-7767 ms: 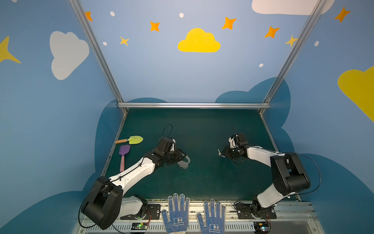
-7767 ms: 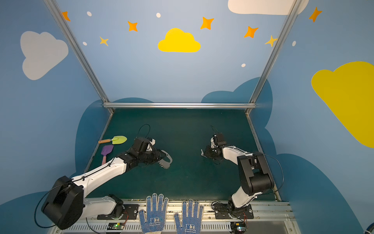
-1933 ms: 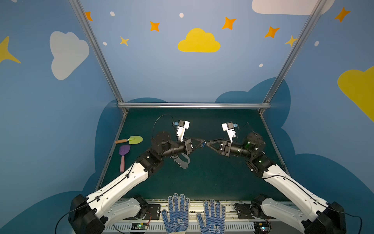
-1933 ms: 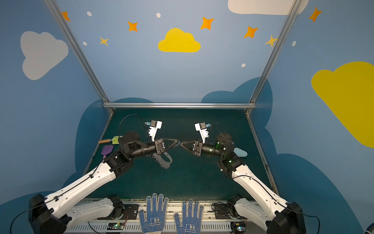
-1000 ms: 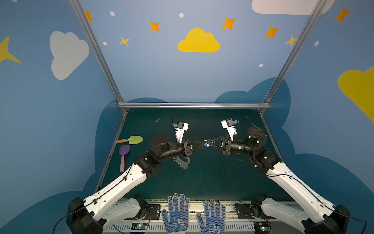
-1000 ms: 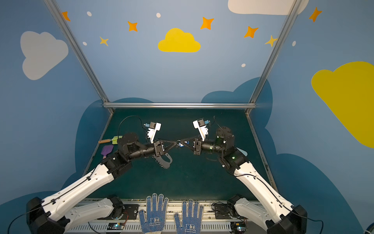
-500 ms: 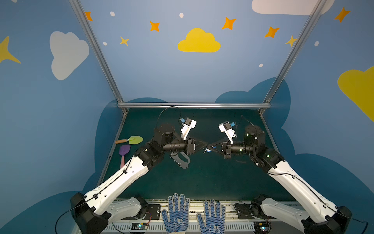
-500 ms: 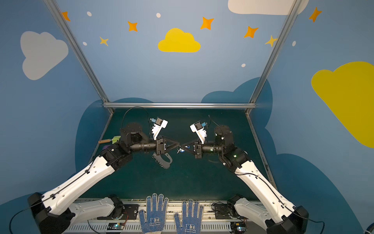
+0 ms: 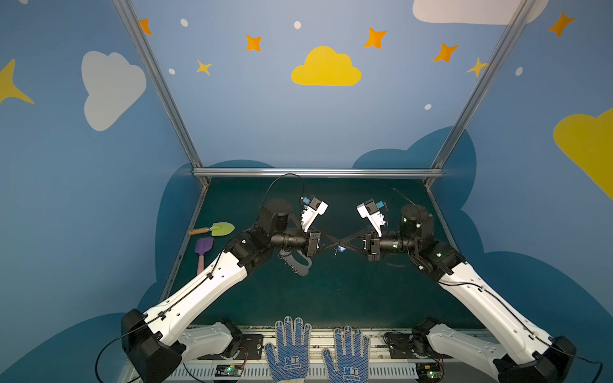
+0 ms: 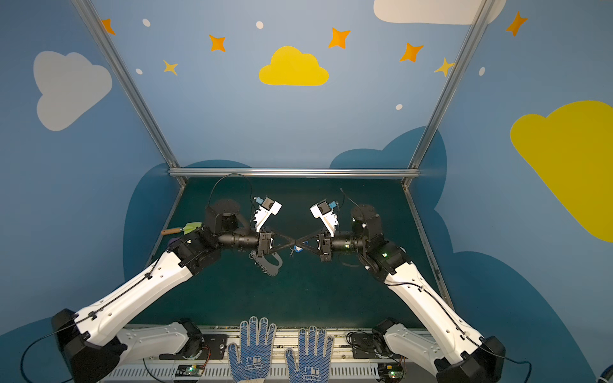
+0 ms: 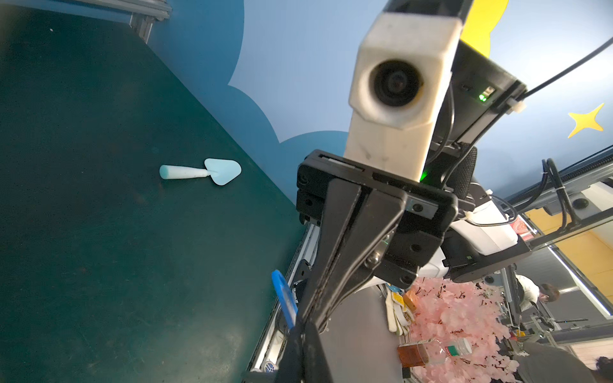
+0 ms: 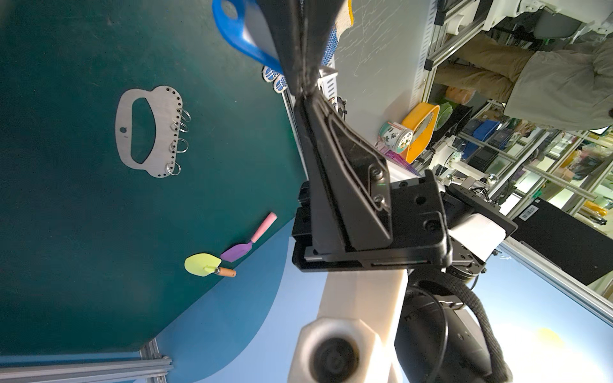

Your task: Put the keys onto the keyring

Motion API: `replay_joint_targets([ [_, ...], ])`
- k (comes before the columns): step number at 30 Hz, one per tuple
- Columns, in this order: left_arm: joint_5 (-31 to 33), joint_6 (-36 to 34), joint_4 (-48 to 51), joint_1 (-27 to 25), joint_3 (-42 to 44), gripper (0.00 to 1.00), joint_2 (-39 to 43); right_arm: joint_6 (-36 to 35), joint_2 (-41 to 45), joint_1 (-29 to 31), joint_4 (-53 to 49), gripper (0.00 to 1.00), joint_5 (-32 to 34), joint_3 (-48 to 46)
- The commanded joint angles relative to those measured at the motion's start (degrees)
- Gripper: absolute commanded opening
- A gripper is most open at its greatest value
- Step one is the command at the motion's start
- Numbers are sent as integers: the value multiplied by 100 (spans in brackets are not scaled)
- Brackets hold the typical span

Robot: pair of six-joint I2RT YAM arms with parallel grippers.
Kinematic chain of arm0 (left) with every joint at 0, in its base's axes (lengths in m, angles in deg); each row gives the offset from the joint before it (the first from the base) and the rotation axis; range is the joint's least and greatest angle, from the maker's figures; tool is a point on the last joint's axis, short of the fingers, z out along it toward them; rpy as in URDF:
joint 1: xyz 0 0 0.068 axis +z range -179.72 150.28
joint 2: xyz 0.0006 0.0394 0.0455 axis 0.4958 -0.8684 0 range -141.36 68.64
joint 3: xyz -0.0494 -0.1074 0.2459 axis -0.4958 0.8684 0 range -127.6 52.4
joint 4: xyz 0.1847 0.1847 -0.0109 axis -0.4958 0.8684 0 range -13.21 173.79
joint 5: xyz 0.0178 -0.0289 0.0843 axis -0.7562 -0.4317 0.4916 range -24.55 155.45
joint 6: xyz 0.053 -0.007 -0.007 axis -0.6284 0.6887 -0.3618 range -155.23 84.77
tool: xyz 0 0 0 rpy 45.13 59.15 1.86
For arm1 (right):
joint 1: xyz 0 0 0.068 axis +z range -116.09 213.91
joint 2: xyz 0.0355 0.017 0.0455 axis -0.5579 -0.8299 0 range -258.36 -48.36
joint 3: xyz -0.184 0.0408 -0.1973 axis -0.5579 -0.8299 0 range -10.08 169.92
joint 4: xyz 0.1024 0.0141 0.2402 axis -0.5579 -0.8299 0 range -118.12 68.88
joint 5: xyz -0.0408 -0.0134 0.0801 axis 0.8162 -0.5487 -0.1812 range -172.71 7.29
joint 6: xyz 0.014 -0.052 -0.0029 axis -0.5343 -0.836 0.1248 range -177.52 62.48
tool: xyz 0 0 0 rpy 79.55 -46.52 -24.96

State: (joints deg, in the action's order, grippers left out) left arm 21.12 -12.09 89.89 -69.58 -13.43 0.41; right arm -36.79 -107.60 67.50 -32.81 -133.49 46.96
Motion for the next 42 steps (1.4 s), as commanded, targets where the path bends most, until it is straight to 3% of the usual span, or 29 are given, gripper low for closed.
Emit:
replay_joint_targets([
  [1, -159, -102, 14, -40, -117, 4, 1, -39, -13, 8, 99, 0, -83, 202],
  [4, -75, -82, -57, -39, -56, 4, 51, -14, 15, -1, 97, 4, -50, 194],
  [6, 17, -23, -204, -41, 37, 4, 126, 79, 95, -48, 115, 24, 212, 131],
  [8, 127, 68, -397, -44, 162, 4, 219, 254, 205, -126, 297, 29, 359, -10],
  [12, 310, 282, -853, -35, 421, 4, 375, 760, 406, -243, 914, 29, 666, -392],
  [16, 423, 492, -1179, -36, 540, 4, 423, 1189, 429, -247, 1350, 16, 980, -686],
  [23, 722, 798, -1682, -49, 742, 4, 502, 1275, 72, 257, 1663, 11, 499, -747],
  [31, 731, 875, -1776, -119, 747, 4, 372, 1474, -99, 655, 2049, 14, 676, -805],
  [38, 1313, 752, -1529, -119, 819, 4, 626, 1522, 510, 429, 1493, 28, 1830, -1106],
  [42, 1438, 792, -1749, -121, 986, 4, 721, 1856, 982, 289, 2072, 18, 2022, -1508],
])
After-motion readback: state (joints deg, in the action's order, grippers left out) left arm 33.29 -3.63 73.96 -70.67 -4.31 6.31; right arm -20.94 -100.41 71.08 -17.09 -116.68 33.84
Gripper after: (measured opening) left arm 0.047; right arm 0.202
